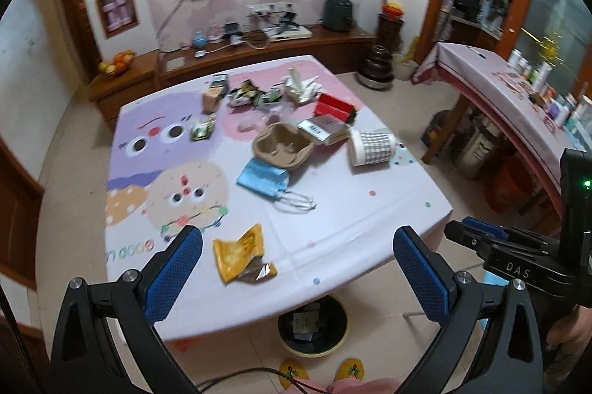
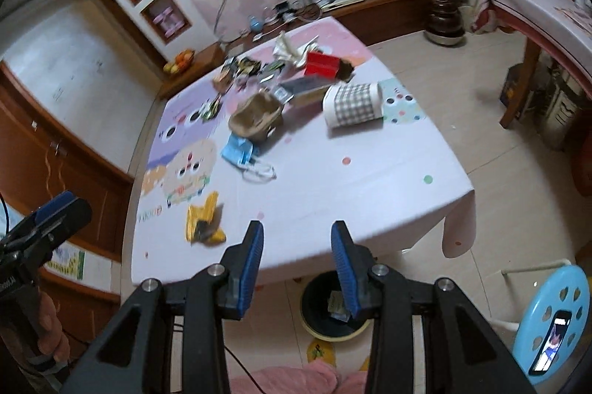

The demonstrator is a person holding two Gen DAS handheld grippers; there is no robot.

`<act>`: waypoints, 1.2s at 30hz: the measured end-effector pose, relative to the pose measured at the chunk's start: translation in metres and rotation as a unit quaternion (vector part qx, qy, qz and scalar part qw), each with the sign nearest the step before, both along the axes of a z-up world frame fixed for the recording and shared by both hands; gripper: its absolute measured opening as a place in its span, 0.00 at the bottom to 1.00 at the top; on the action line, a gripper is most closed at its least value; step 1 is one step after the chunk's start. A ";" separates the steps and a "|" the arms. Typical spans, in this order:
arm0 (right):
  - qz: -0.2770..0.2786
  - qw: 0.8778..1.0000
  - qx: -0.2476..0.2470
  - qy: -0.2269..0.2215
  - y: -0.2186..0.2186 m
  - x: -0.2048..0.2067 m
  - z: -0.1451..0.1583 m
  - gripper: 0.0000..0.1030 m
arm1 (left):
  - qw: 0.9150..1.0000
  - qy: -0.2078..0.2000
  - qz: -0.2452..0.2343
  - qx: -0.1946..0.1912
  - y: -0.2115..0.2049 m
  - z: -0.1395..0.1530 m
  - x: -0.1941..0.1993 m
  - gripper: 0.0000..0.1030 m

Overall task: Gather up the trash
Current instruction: 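Raise both tools back over the table, then grasp the checkered paper cup with the right tool while the left tool grasps the silver box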

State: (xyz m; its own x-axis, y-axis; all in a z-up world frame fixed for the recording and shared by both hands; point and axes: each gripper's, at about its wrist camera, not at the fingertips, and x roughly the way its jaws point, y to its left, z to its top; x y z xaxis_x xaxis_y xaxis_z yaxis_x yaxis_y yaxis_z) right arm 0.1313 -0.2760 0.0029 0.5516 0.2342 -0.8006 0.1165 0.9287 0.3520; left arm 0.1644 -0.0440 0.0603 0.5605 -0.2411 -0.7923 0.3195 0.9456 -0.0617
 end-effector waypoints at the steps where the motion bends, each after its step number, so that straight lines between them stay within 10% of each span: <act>1: -0.009 1.000 -0.004 -0.002 0.000 0.002 0.003 0.37 | 1.000 0.003 -0.006 -0.005 -0.001 0.000 0.004 0.99; 14: -0.055 0.997 -0.061 -0.005 0.003 0.019 0.019 0.37 | 0.994 0.075 -0.039 -0.063 -0.003 -0.031 0.047 0.96; 26: 0.065 0.993 -0.102 0.016 -0.041 0.127 -0.002 0.51 | 0.993 0.103 0.034 -0.037 -0.040 -0.058 0.097 0.96; 31: 0.179 0.969 -0.167 0.020 -0.055 0.191 -0.023 0.55 | 0.983 0.135 0.115 -0.040 -0.059 -0.076 0.124 0.96; 36: 0.325 0.917 -0.230 0.010 -0.042 0.226 -0.051 0.59 | 0.968 0.160 0.192 -0.034 -0.072 -0.097 0.135 0.96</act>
